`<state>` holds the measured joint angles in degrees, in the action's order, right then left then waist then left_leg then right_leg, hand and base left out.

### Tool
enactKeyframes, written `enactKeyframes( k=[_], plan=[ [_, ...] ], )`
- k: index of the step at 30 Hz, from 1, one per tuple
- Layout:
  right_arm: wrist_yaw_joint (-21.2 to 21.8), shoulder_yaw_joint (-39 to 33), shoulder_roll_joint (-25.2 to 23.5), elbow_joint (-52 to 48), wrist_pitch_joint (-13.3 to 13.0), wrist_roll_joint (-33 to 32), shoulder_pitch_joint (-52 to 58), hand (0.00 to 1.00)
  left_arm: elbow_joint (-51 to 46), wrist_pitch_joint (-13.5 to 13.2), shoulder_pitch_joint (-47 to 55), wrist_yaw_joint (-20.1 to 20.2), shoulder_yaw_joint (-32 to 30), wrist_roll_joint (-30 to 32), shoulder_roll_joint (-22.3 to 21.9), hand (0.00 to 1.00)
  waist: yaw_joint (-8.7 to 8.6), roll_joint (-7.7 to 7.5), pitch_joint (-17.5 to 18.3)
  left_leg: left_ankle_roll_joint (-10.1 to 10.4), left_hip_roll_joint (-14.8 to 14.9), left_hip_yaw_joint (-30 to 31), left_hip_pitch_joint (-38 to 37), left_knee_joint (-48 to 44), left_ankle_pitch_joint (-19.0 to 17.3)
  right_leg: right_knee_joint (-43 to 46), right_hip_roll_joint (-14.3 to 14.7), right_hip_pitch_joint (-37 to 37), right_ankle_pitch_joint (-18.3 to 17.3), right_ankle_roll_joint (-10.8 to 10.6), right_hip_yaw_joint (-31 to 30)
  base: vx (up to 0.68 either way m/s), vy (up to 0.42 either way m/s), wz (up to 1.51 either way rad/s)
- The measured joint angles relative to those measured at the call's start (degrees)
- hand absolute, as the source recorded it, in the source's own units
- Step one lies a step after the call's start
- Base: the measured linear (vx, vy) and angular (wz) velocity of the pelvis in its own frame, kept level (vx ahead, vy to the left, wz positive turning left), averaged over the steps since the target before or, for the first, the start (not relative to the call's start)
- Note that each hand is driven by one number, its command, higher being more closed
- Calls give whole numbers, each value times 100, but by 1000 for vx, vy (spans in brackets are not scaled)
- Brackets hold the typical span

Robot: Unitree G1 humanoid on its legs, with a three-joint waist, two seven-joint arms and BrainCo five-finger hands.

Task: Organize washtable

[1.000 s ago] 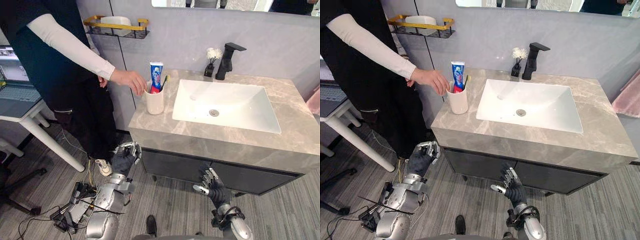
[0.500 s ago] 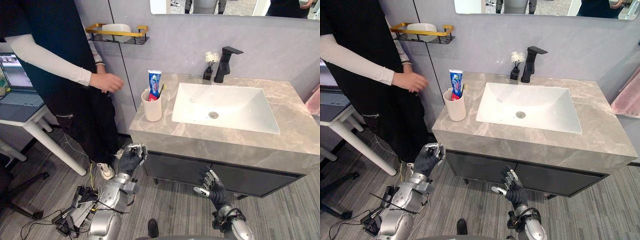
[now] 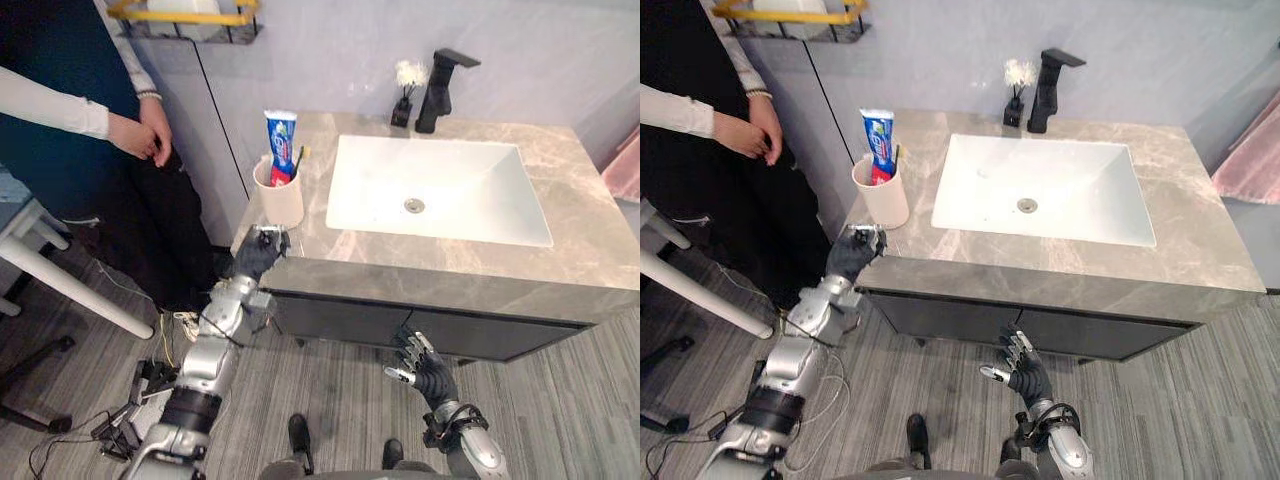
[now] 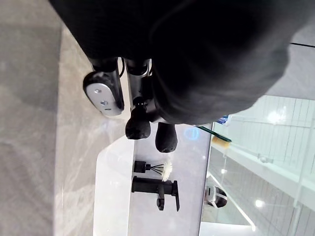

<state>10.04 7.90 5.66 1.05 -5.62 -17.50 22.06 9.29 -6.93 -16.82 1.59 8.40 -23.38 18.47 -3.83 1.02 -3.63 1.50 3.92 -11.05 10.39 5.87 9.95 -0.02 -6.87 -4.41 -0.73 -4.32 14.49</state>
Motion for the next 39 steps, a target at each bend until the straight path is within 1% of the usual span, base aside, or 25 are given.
enactKeyframes(
  k=[1, 3, 10, 12, 17, 22, 27, 30, 33, 36, 39],
  plan=[
    [-11, 0, 35, 0, -1, -1, -15, 0, 71, 6, -154, -61, 0, 1, 106, 100, -14, -27, -73, 0, -2, -13, 1, 0, -1, -1, -3, -18, 12, 8, -31, 57, 3, -12],
    [-14, 1, 38, 0, -1, -3, -24, 0, 146, 7, -363, -59, 8, 9, 218, 100, -26, -59, -104, -3, -4, -37, 59, -2, 0, 0, -7, -96, 38, -26, -56, 85, 2, -9],
    [-13, 50, 40, -2, -4, -3, -33, 0, 384, 15, -758, -54, 100, 71, 286, 100, -18, -103, -322, -24, 1, -51, 77, -31, 15, -16, -1, -104, 52, -45, -58, 63, -2, 0],
    [-13, 112, 45, -2, -5, -3, -33, 0, 506, 33, -867, -60, 105, 148, 379, 100, -23, -114, -408, -7, 4, -57, 84, -19, 1, -14, 1, -119, 51, -44, -68, -5, 7, -2],
    [-12, 166, 43, -3, -5, -3, -29, 0, 511, 39, -963, -60, 103, 160, 548, 100, -20, -178, -497, 5, 4, -93, 128, -1, -8, -6, -5, -188, 51, -44, -110, -13, 15, -4],
    [-11, 175, 43, -11, -7, -3, -31, 0, 636, 30, -1153, -56, 99, 166, 580, 100, 3, -208, -574, 5, 3, -94, 136, -1, -8, -7, -7, -194, 52, -44, -108, 0, 0, 0],
    [-12, 185, 48, -25, -11, -3, -36, 0, 837, 23, -1557, -52, 116, 185, 833, 100, 2, -229, -696, 2, 3, -101, 239, -1, -6, -11, -5, -306, 79, -43, -131, 1, 3, -1],
    [-6, 277, 46, -31, -13, -3, -34, 0, 1136, 36, -1993, -54, 191, 226, 1210, 100, -11, -277, -796, -8, 5, -101, 300, -1, 2, -10, -3, -365, 88, -46, -134, 0, 0, 0],
    [-2, 297, 44, -33, -17, -4, -39, 0, 1309, 48, -2320, -52, 278, 281, 1439, 100, -9, -311, -884, -24, -1, -135, 346, -5, 13, -20, -10, -391, 115, -57, -169, 55, 13, -4],
    [14, 392, 39, -42, -19, -4, -37, 0, 1423, 59, -2612, -49, 403, 316, 1602, 100, -30, -371, -951, -25, -4, -139, 368, -33, 14, -37, -9, -400, 118, -56, -164, 53, 9, 1],
    [23, 402, 37, -118, -19, -4, -34, 0, 1463, 77, -2811, -44, 509, 383, 1613, 100, -33, -373, -1008, -25, -8, -135, 388, -32, 14, -56, -10, -408, 119, -56, -154, 15, 3, 1]
  ],
)
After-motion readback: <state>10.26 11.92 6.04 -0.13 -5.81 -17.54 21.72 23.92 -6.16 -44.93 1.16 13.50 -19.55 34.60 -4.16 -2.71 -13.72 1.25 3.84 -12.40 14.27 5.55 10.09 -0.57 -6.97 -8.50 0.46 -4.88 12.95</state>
